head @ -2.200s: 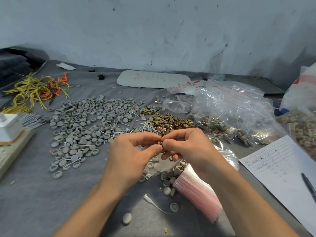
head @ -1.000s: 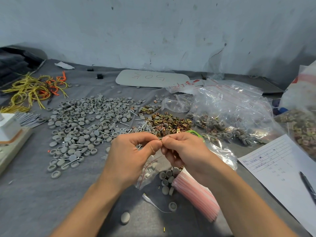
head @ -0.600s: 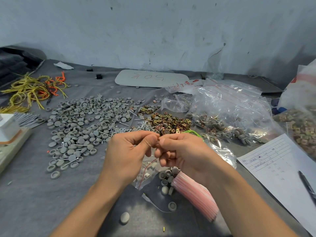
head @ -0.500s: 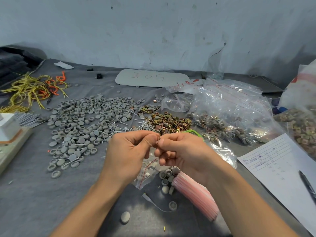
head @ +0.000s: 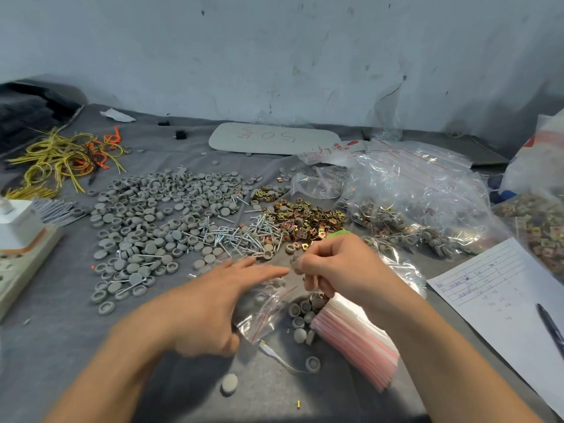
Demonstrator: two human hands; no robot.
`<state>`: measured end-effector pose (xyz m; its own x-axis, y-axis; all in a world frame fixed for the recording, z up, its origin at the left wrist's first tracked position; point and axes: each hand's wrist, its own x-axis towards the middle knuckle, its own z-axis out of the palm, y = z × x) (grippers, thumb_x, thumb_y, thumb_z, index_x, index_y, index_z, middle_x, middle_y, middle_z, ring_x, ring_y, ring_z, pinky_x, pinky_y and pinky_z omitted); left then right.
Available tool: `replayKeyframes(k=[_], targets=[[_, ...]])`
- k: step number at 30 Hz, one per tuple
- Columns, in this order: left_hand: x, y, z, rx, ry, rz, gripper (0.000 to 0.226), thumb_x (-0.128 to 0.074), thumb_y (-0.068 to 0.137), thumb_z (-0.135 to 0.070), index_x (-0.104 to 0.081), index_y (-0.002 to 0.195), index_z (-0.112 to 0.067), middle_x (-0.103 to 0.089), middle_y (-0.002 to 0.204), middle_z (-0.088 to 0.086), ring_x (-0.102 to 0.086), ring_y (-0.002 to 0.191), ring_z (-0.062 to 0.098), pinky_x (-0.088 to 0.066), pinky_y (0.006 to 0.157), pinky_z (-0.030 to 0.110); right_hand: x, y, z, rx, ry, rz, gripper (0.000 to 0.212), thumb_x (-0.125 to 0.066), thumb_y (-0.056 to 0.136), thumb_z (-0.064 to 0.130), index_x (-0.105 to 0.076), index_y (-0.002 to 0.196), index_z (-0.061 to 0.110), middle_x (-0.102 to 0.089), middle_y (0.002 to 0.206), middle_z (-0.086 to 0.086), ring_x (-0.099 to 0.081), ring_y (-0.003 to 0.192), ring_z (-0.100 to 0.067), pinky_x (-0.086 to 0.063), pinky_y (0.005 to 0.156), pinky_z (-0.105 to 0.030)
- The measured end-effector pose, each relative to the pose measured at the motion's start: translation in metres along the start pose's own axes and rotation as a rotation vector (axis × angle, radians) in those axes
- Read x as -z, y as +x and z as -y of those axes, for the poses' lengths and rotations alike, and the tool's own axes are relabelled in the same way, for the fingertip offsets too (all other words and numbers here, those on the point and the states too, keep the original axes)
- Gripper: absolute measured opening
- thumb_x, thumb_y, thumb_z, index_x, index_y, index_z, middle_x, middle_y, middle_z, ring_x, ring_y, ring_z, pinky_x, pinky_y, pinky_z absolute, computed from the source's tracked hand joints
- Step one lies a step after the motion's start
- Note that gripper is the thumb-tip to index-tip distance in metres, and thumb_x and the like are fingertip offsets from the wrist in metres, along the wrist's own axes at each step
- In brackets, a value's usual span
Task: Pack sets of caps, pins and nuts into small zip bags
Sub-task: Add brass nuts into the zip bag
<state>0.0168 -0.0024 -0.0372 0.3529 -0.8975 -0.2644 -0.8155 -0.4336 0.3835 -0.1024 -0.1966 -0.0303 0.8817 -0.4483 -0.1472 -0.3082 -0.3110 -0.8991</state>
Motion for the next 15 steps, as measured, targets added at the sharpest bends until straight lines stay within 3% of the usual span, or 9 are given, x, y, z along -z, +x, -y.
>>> replayKeyframes(k=[1,3,4,6,7,8,12,14,15], targets=[[-0.004,0.004,-0.003,-0.005,-0.006,-0.050,0.115,-0.074,0.075,-0.023,0.004,0.135,-0.083,-0.005,0.168,-0.025,0.012,0.150,-0.008,0.005,0.128,0.038,0.000,-0.001,0.000,0.006,-0.085,-0.003,0.022,-0.072,0.089,0.017,-0.079,0.069,0.016,-0.074,0.064,-0.006,-0.049,0.048,-0.013,-0.042,0.051,-0.024],[-0.010,0.011,-0.011,-0.044,-0.046,-0.215,0.104,-0.076,0.080,-0.030,-0.006,0.136,-0.082,-0.022,0.155,-0.037,0.010,0.132,-0.033,0.015,0.119,0.027,0.001,-0.002,-0.001,0.013,-0.155,-0.005,0.026,-0.073,0.088,0.018,-0.077,0.063,0.025,-0.073,0.061,-0.002,-0.050,0.047,-0.008,-0.041,0.048,-0.018],[-0.011,0.015,-0.014,-0.049,-0.060,-0.294,0.099,-0.078,0.080,-0.032,-0.012,0.137,-0.080,-0.033,0.143,-0.041,0.000,0.126,-0.036,0.012,0.118,0.024,0.001,-0.003,-0.002,0.011,-0.164,-0.002,0.028,-0.073,0.088,0.018,-0.077,0.061,0.026,-0.072,0.059,-0.001,-0.050,0.045,-0.006,-0.040,0.047,-0.015],[-0.011,0.020,-0.017,-0.021,-0.116,-0.404,0.097,-0.081,0.077,-0.031,-0.023,0.143,-0.071,-0.046,0.119,-0.040,-0.034,0.124,-0.014,-0.023,0.122,0.029,0.001,-0.004,-0.003,0.002,-0.185,0.006,0.025,-0.075,0.087,0.020,-0.077,0.063,0.023,-0.071,0.058,-0.001,-0.055,0.046,-0.004,-0.041,0.048,-0.012],[-0.010,0.022,-0.016,-0.010,-0.148,-0.437,0.098,-0.081,0.074,-0.029,-0.026,0.145,-0.068,-0.048,0.116,-0.034,-0.045,0.120,-0.003,-0.039,0.112,0.030,-0.001,-0.004,-0.004,0.006,-0.202,0.008,0.023,-0.076,0.087,0.021,-0.078,0.065,0.022,-0.071,0.058,-0.001,-0.058,0.047,-0.004,-0.043,0.050,-0.012],[-0.010,0.023,-0.016,-0.003,-0.170,-0.463,0.098,-0.080,0.073,-0.028,-0.027,0.145,-0.067,-0.050,0.119,-0.029,-0.050,0.117,0.003,-0.046,0.103,0.030,-0.003,-0.004,-0.005,0.017,-0.218,0.007,0.022,-0.076,0.088,0.023,-0.078,0.066,0.022,-0.071,0.057,0.000,-0.060,0.049,-0.005,-0.044,0.052,-0.013],[-0.015,0.025,-0.013,-0.009,-0.206,-0.501,0.090,-0.076,0.072,-0.027,-0.035,0.146,-0.059,-0.052,0.140,-0.021,-0.052,0.126,0.003,-0.045,0.106,0.027,-0.019,-0.002,-0.002,0.129,-0.174,-0.042,0.024,-0.074,0.091,0.023,-0.078,0.068,0.026,-0.068,0.053,0.002,-0.053,0.042,-0.004,-0.040,0.047,-0.015],[-0.016,0.025,-0.014,-0.015,-0.261,-0.513,0.084,-0.076,0.070,-0.024,-0.042,0.140,-0.057,-0.058,0.133,-0.025,-0.057,0.117,-0.003,-0.050,0.098,0.023,-0.028,-0.001,0.003,0.200,-0.121,-0.055,0.026,-0.071,0.092,0.018,-0.080,0.071,0.031,-0.066,0.051,0.001,-0.046,0.040,-0.002,-0.037,0.046,-0.014],[-0.015,0.025,-0.013,-0.007,-0.298,-0.532,0.081,-0.077,0.069,-0.021,-0.046,0.134,-0.058,-0.063,0.123,-0.026,-0.062,0.105,-0.006,-0.053,0.086,0.019,-0.031,-0.001,0.006,0.230,-0.113,-0.047,0.027,-0.069,0.094,0.016,-0.080,0.074,0.031,-0.065,0.051,0.000,-0.044,0.040,-0.002,-0.037,0.046,-0.014]])
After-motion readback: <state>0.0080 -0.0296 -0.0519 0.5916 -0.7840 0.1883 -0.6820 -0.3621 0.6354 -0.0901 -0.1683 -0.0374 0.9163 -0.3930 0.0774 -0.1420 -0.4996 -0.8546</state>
